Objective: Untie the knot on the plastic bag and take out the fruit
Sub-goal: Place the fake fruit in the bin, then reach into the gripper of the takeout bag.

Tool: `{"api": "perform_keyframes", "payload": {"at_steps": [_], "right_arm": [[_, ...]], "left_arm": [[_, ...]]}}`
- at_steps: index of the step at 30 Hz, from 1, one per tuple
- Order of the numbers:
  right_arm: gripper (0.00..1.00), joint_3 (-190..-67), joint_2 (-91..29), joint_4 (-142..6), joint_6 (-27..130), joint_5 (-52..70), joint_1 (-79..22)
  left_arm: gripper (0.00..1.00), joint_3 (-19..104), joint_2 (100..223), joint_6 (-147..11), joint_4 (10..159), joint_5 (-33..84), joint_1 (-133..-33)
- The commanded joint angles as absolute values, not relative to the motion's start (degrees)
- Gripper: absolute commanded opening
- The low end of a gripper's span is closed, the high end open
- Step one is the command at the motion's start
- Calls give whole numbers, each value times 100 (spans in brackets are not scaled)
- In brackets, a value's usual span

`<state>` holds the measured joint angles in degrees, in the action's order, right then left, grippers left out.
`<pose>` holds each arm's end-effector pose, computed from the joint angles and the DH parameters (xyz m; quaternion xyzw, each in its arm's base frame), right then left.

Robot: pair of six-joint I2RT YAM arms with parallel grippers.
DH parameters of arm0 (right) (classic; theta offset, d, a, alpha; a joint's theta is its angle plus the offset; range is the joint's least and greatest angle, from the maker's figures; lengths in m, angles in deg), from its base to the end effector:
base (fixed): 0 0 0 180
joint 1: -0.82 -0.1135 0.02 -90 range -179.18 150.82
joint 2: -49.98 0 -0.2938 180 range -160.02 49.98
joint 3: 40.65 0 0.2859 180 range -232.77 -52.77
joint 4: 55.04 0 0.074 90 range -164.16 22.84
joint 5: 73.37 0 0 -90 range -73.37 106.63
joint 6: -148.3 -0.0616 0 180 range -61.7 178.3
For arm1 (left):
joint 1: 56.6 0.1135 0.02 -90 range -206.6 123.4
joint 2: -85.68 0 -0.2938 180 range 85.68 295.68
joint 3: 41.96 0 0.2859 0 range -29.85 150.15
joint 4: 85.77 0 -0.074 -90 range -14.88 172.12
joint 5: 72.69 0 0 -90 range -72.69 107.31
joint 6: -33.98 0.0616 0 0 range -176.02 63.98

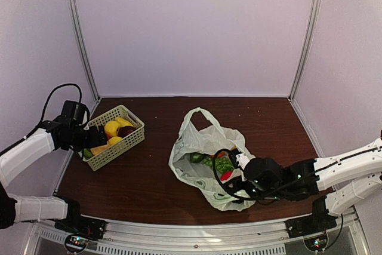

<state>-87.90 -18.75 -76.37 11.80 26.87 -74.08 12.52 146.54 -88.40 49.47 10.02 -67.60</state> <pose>0.0831 0.2658 0.1911 -0.1893 0.8936 0.3076 0.2664 0.2428 -0.0392 0.2331 -0.1954 0.9209 -0.0670 0.3306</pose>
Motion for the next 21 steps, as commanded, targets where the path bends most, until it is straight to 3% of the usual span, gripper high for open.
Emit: {"api": "perform_keyframes", "payload": {"at_steps": [1, 3, 8, 10, 13, 21], "right_arm": [[0, -8915, -1776, -7748, 1214, 2661, -7450], [6, -8922, -1746, -7779, 1220, 2658, -7450], [51, -9081, -1617, -8004, 1241, 2555, -7451], [62, -9291, -1506, -8242, 1299, 2433, -7453], [73, -9650, -1316, -8746, 1609, 2172, -7455], [85, -10388, -528, -9999, 1897, 2617, -7458]], "left_arm": [[91, 1428, 13867, -8875, 4808, 1691, -6783], [89, 1459, 13505, -9015, 4713, 1933, -7041], [86, 1598, 13066, -9521, 4454, 1719, -8142], [85, 1668, 13110, -9770, 4457, 1402, -8737], [85, 1893, 13497, -10001, 4493, 887, -9704], [85, 3028, 15002, -10000, 5129, 162, -11567]]}}
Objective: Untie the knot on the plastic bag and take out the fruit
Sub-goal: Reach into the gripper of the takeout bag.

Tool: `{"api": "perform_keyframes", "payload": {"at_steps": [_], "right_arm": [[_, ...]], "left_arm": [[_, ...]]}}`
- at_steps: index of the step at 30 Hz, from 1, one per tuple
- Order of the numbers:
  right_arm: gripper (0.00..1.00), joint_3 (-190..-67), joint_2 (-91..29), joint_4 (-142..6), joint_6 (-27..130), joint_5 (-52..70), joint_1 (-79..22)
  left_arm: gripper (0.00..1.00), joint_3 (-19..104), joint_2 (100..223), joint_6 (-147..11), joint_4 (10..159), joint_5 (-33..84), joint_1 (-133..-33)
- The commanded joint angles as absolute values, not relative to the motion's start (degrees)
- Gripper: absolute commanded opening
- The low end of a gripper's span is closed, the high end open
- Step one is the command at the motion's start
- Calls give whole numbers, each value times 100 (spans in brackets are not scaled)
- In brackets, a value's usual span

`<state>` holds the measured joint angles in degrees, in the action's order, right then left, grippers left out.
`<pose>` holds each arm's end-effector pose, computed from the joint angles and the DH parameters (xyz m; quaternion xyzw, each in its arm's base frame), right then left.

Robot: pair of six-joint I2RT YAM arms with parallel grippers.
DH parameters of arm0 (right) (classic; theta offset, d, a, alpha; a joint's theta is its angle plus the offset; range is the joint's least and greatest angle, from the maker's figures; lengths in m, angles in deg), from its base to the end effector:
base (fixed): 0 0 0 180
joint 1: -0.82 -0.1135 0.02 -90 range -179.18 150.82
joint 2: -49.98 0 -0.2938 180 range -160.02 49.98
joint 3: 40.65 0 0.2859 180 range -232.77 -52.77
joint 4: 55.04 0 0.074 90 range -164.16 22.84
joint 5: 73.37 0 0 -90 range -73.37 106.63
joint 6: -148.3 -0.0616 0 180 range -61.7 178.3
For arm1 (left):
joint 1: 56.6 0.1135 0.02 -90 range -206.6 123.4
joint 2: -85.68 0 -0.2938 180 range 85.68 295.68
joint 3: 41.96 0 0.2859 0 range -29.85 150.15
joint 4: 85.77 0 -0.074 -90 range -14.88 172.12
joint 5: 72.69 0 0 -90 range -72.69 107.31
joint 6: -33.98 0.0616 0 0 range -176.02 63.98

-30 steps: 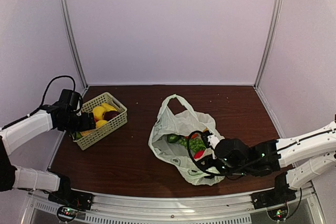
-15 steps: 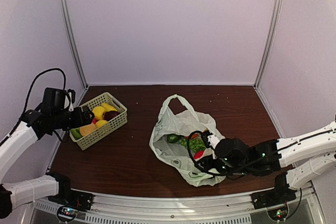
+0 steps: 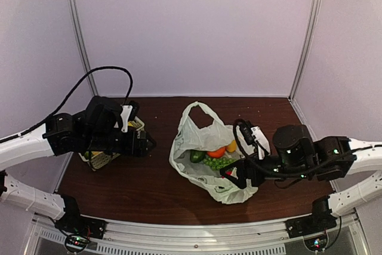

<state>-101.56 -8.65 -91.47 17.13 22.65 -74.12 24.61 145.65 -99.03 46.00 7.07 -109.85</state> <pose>0.0750 0.2539 0.2998 -0.2327 0.8514 0.3723 0.2868 0.1629 -0.1998 0.3113 0.0447 0.9082 -0.2495 0.3330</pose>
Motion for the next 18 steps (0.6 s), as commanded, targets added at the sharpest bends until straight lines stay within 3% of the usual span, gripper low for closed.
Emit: {"api": "perform_keyframes", "payload": {"at_steps": [1, 12, 18], "right_arm": [[86, -10425, -448, -10096, 1896, 2747, -7452], [90, -10610, -342, -11094, 1513, 4302, -7336], [91, -10271, -389, -10626, 1699, 4056, -6715]], "left_arm": [[85, 3163, 15164, -9993, 5243, 132, -11739], [85, 4205, 16841, -9942, 6164, 477, -12876], [85, 3922, 17503, -10245, 7125, 1055, -12946]]}}
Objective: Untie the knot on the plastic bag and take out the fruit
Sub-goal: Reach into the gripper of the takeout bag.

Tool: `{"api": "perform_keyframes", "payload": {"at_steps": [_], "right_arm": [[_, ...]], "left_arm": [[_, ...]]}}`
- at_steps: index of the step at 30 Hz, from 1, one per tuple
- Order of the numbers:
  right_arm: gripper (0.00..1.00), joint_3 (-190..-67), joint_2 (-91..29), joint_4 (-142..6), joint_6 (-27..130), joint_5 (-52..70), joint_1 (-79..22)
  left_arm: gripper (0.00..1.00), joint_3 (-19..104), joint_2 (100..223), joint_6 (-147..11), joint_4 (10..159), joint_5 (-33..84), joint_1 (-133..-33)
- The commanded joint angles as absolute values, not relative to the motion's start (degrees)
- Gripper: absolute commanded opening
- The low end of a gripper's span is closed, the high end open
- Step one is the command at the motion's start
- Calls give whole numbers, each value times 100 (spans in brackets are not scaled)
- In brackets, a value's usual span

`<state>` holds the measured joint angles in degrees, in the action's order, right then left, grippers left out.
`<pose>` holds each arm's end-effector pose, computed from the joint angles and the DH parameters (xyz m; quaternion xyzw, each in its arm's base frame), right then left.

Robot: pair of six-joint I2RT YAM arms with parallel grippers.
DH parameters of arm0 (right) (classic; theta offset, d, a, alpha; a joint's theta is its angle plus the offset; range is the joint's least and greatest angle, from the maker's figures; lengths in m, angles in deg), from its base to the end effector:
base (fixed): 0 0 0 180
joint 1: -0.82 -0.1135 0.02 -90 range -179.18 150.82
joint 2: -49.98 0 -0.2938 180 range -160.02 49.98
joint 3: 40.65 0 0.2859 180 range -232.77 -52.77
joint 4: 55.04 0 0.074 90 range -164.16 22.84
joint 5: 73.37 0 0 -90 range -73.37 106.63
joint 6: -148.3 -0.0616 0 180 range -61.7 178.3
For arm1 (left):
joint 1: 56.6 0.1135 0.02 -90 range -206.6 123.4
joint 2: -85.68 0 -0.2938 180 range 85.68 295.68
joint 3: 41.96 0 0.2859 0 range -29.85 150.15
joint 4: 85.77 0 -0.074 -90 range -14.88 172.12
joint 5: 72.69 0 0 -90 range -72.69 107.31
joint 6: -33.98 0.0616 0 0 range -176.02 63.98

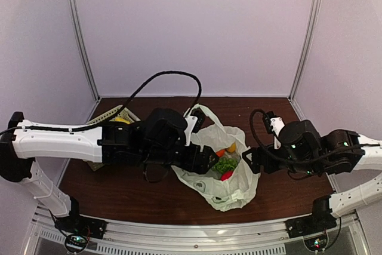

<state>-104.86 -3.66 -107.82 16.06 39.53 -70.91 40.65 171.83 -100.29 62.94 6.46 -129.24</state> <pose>0.0929 0.2049 0.3147 -0.1503 0.8870 0.2340 0.3685 0.1292 -0.3745 0.3122 0.1738 0.8662 -0.3490 0.3126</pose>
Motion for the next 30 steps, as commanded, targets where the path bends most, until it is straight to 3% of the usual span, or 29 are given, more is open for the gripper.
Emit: {"api": "perform_keyframes", "payload": {"at_steps": [1, 10, 13, 16, 18, 23, 30], "right_arm": [[91, -10202, -415, -10460, 1776, 3922, -6604], [89, -10140, -1247, -9759, 2109, 3424, -6247], [81, -10048, -1445, -9770, 2053, 3550, -6247], [66, -9845, -1520, -9828, 1881, 3520, -6246], [62, -9609, -1480, -9820, 1737, 3444, -6247], [61, -8879, -1264, -9801, 1277, 3193, -6255], [64, -8264, -1119, -9707, 953, 2884, -6255]], "left_arm": [[85, 3949, 17627, -10272, 7172, 1090, -12944], [84, 4071, 18445, -10436, 7461, 1263, -12924], [84, 3924, 18636, -10549, 7573, 1240, -12920], [78, 3736, 18860, -10626, 7817, 1434, -12931], [73, 3585, 18968, -10684, 8058, 1570, -12980], [60, 3436, 19163, -10716, 8344, 1720, -13196], [54, 3282, 19281, -10611, 8521, 2055, -13354]]}}
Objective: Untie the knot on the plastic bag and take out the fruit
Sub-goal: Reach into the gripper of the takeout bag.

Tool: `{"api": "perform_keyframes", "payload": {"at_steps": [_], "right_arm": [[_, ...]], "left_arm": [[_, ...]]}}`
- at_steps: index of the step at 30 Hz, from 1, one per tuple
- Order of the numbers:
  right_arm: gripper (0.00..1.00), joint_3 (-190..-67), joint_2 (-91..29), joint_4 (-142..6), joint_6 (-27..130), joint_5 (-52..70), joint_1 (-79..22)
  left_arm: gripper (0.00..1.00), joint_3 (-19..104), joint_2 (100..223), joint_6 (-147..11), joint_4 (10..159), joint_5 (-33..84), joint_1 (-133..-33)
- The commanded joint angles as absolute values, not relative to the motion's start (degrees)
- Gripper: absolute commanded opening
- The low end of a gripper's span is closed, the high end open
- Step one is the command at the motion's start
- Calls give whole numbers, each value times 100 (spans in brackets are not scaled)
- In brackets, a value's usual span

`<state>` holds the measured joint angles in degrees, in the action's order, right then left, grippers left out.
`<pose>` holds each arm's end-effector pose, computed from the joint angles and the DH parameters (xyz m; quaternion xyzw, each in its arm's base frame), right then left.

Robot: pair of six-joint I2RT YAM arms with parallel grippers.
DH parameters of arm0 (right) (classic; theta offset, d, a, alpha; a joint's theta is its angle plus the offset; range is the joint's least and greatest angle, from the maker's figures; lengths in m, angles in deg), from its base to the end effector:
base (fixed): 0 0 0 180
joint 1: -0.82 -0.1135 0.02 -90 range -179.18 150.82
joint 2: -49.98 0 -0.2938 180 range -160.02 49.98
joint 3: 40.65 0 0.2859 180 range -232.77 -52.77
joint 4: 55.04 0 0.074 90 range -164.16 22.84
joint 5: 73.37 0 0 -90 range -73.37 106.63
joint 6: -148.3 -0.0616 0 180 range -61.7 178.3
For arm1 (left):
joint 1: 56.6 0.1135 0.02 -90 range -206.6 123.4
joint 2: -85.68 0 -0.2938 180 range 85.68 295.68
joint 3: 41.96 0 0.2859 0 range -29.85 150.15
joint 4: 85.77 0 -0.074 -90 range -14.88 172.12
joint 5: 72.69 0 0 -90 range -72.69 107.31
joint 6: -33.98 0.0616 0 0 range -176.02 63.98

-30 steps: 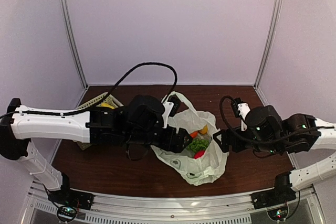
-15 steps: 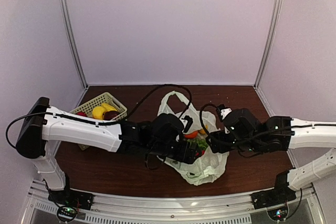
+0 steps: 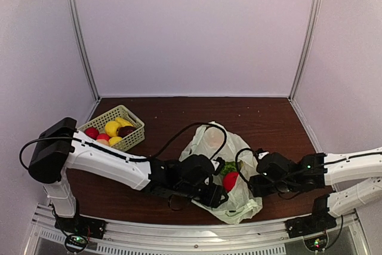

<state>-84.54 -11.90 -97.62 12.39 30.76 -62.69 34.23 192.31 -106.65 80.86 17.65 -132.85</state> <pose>0.1112 0.1894 0.1678 -0.1160 0.9533 0.1370 0.2427 0.1062 -0.4357 0.1563 0.2051 0.8967 -0.3521 0.1729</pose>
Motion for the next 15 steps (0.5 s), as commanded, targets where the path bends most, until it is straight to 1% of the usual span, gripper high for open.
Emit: {"api": "perform_keyframes", "payload": {"at_steps": [1, 3, 4, 6, 8, 12, 15], "right_arm": [[62, -8224, -1137, -9665, 960, 2859, -6254], [54, -8188, -1238, -9557, 954, 2786, -6256], [46, -8188, -1282, -9523, 962, 2769, -6255], [28, -8215, -1336, -9481, 973, 2756, -6255], [17, -8237, -1348, -9474, 990, 2761, -6255], [1, -8256, -1328, -9473, 1038, 2754, -6251], [0, -8245, -1308, -9509, 1049, 2744, -6253]], "left_arm": [[54, 3276, 19290, -10606, 8523, 2076, -13358], [54, 3268, 19264, -10616, 8463, 2050, -13361], [54, 3288, 19234, -10612, 8405, 1986, -13359], [55, 3379, 19129, -10603, 8268, 1839, -13360], [57, 3537, 19055, -10576, 8151, 1560, -13352], [64, 3830, 19121, -10722, 8030, 1450, -13216], [65, 3943, 19216, -10870, 8097, 1369, -13080]]}}
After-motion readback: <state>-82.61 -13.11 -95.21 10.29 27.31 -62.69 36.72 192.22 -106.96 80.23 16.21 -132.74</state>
